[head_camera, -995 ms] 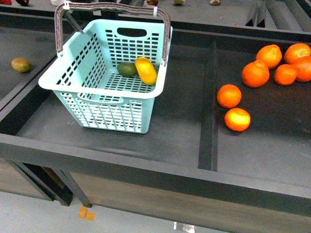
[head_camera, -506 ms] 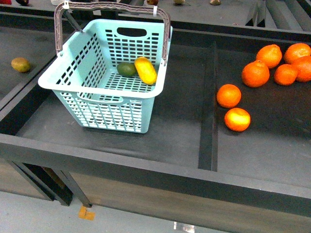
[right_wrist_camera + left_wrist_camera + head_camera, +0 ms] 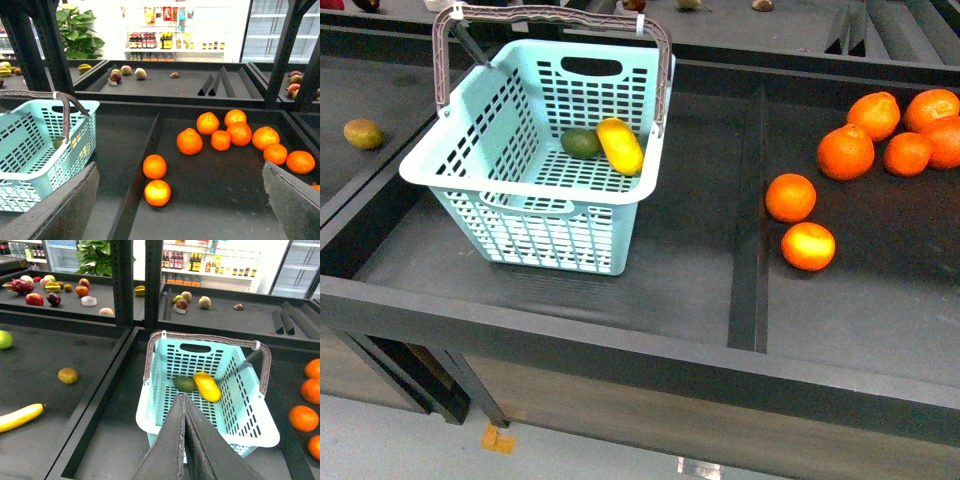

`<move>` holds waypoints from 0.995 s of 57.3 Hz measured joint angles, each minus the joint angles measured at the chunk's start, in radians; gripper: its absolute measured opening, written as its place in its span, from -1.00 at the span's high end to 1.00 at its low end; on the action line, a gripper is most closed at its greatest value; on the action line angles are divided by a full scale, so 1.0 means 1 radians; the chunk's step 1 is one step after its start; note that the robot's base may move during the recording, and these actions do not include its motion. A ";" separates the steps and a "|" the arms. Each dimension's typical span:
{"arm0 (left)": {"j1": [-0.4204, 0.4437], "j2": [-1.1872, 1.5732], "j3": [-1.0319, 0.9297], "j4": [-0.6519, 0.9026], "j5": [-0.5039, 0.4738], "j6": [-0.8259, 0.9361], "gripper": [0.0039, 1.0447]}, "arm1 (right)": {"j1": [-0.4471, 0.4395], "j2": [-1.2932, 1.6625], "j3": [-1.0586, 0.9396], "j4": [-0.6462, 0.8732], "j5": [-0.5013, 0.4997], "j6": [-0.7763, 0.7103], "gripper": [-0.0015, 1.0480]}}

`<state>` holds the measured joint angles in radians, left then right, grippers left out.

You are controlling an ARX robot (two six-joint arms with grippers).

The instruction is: Pick mango and avocado into basket

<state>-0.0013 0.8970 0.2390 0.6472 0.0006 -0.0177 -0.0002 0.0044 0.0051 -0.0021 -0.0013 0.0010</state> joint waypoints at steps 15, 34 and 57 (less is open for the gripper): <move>0.000 -0.154 -0.113 -0.035 0.000 0.003 0.96 | 0.000 0.000 0.000 0.000 0.000 0.000 -0.85; 0.000 -0.356 -0.189 -0.162 0.000 0.005 0.96 | 0.000 0.000 0.000 0.000 0.000 0.000 -0.85; 0.000 -0.579 -0.221 -0.326 0.000 0.010 0.96 | 0.000 0.000 0.000 0.000 0.000 0.000 -0.85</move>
<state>-0.0013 0.3180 0.0181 0.3210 0.0002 -0.0078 -0.0002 0.0044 0.0051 -0.0021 -0.0013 0.0010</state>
